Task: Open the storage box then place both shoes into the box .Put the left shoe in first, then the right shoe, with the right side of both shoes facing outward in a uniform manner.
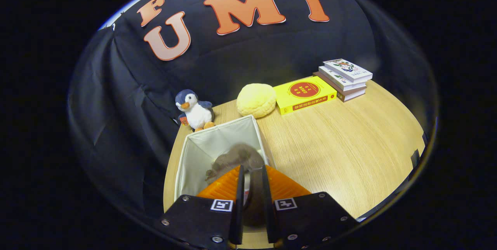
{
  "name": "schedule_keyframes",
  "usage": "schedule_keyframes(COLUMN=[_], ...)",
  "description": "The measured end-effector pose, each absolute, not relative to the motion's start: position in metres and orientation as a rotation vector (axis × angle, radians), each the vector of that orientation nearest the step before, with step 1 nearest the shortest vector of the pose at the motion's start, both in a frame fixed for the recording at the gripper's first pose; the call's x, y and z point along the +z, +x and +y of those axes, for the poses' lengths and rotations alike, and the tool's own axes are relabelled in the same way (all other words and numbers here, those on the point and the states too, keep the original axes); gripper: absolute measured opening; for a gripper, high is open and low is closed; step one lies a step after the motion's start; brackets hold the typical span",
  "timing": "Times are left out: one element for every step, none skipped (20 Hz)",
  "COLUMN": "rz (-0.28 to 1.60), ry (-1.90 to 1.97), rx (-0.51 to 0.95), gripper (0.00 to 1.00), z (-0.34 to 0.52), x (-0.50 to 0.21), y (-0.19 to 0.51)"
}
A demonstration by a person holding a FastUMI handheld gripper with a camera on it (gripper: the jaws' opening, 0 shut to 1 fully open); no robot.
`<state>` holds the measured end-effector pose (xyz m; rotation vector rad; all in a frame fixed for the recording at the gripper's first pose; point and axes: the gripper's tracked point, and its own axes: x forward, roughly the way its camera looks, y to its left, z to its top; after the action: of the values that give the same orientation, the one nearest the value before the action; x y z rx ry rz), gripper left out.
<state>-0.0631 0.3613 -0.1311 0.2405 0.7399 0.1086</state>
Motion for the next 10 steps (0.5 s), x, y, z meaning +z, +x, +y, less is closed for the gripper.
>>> schedule_keyframes(rz=[0.729,0.719,0.707,0.695,0.681,0.663,0.641,0.619,0.596,0.572], ry=[0.229,0.222,0.217,0.207,0.192,0.175,0.158,0.143,0.129,0.116], rx=[0.111,0.114,0.119,0.118,0.113,0.106,0.1,0.096,0.094,0.093], gripper=[0.34,0.38,0.44,0.49,0.56,0.64,0.72,0.81,0.89,0.92], z=[0.358,0.356,0.354,0.35,0.344,0.336,0.33,0.324,0.318,0.312], x=[-0.127,-0.123,-0.116,-0.111,-0.105,-0.096,-0.087,-0.078,-0.069,-0.058], y=[-0.063,-0.064,-0.066,-0.067,-0.067,-0.068,-0.068,-0.068,-0.067,-0.068])
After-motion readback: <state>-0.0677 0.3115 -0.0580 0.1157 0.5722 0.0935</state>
